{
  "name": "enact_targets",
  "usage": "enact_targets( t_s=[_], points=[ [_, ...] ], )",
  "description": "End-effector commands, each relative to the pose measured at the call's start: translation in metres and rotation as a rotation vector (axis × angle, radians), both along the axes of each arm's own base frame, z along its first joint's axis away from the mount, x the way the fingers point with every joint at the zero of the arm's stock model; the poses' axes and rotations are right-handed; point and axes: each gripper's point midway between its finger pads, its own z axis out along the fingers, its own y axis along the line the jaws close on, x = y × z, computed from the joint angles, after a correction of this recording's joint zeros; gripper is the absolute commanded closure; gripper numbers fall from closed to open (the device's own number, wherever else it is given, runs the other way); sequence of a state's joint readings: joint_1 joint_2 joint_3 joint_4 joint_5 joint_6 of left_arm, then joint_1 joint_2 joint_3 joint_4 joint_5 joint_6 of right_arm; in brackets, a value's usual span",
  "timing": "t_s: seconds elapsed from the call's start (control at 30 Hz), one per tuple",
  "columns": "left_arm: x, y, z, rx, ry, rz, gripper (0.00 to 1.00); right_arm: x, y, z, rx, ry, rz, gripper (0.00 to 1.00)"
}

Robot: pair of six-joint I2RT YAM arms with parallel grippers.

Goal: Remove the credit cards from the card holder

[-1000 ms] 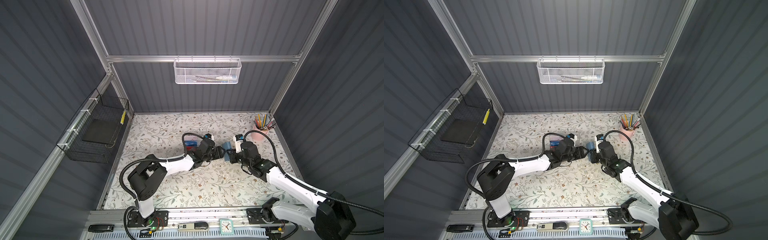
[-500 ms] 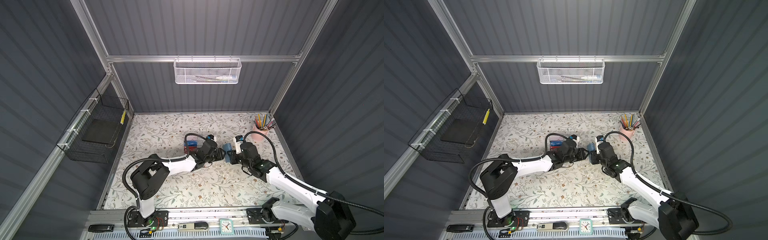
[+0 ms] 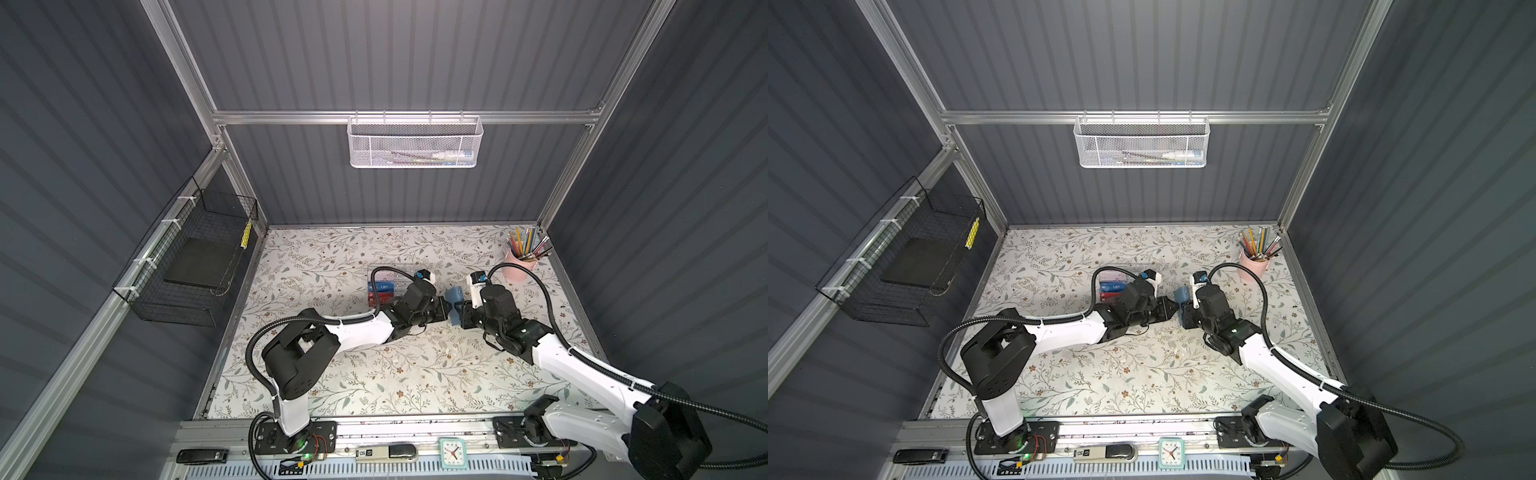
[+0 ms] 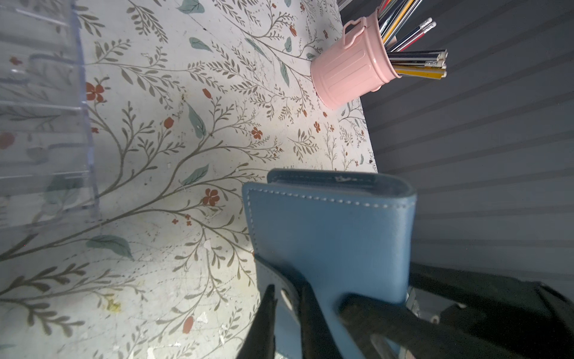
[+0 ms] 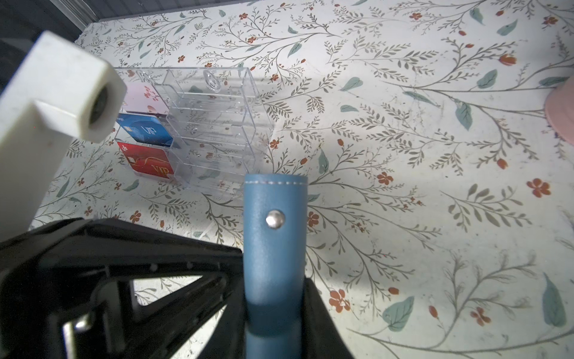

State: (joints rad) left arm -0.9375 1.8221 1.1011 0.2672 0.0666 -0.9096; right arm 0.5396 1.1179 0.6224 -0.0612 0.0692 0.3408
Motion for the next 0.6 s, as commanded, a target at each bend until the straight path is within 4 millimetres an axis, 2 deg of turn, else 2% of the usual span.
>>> enact_targets(
  t_s=[0.0,0.13,0.57],
  points=[
    [-0.0022,0.0036,-0.0230,0.069,0.027,0.002,0.88,0.0088,0.0128,0.0269,0.080,-0.080,0.018,1.00],
    [-0.0031,0.0050,-0.0239,0.071,0.028,0.003,0.93,0.0095,0.0131,0.0257,0.080,-0.076,0.017,1.00],
    [-0.0049,0.0067,-0.0263,0.079,0.029,-0.003,1.00,0.0092,0.0131,0.0255,0.083,-0.072,0.018,1.00]
  ],
)
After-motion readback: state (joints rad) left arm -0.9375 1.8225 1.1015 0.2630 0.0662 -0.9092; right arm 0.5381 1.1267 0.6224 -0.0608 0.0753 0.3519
